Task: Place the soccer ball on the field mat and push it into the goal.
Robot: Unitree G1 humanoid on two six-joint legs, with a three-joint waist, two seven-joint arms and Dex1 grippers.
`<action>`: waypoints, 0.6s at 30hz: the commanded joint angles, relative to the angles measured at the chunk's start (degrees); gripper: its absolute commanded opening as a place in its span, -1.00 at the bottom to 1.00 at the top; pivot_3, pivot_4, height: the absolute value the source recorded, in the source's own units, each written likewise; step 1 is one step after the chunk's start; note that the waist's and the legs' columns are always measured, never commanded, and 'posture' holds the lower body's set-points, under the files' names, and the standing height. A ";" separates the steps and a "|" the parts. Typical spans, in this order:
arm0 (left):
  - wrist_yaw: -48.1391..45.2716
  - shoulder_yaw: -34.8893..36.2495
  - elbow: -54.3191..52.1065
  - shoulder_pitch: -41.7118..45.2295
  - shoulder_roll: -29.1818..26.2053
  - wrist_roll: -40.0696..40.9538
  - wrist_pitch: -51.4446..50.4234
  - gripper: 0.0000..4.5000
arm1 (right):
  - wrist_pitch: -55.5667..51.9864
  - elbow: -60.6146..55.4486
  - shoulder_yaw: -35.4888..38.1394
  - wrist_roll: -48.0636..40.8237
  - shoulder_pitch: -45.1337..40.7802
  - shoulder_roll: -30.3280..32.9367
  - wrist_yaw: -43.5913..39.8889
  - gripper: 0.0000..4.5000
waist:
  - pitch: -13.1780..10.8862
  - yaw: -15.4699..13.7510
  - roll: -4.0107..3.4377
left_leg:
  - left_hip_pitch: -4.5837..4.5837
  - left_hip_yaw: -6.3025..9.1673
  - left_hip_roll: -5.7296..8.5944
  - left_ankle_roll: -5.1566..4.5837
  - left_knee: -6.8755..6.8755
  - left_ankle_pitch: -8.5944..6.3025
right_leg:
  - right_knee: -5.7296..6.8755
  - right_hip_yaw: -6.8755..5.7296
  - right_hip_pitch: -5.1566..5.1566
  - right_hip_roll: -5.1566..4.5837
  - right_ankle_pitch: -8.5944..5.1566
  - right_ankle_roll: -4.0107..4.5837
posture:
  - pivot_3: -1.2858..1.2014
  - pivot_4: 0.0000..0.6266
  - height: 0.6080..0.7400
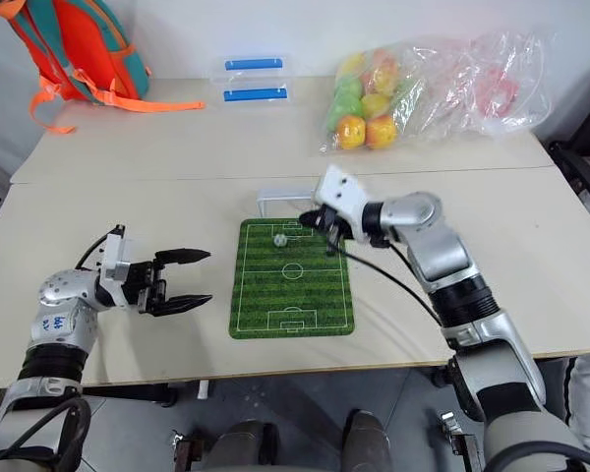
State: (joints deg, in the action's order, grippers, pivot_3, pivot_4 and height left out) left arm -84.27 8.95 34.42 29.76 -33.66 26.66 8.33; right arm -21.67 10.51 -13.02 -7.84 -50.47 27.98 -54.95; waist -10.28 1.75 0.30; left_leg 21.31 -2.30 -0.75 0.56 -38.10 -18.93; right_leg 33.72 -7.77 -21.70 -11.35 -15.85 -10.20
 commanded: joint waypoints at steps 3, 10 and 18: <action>2.99 2.80 1.26 1.92 0.13 0.59 0.70 1.00 | -6.21 -9.69 6.60 -4.82 1.48 2.60 0.73 -0.99 | 0.00 -0.11 0.00 | 0.04 0.00 0.00 -0.01 0.00 -0.01 | -0.03 -0.01 -0.02 -0.01 0.00 0.00 | 0.03 -0.52 1.00; 6.66 5.93 3.86 3.67 -0.84 1.34 -2.08 1.00 | -10.12 -19.41 12.88 -11.45 15.06 11.60 -5.19 -0.99 | -0.01 -0.39 0.03 | 0.05 -0.02 0.02 -0.03 -0.01 -0.02 | -0.08 -0.01 0.00 -0.02 0.00 0.00 | 0.03 -0.52 1.00; 14.82 9.67 6.54 3.77 -2.49 0.23 -3.74 1.00 | 0.33 -13.19 24.92 -18.01 32.80 16.89 -14.63 -0.61 | -0.05 -0.24 0.09 | -0.02 -0.10 0.00 -0.04 -0.01 -0.03 | -0.10 0.02 0.06 -0.01 0.00 0.00 | 0.03 -0.52 1.00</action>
State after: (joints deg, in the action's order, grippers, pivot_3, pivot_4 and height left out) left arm -71.16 16.93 41.37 33.84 -34.60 26.74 4.83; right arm -25.46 -4.21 9.12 -25.25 -18.80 44.01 -67.65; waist -10.33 1.51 0.39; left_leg 21.29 -2.40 -0.75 0.52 -38.11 -18.96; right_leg 33.61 -7.75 -21.62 -11.37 -15.85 -10.21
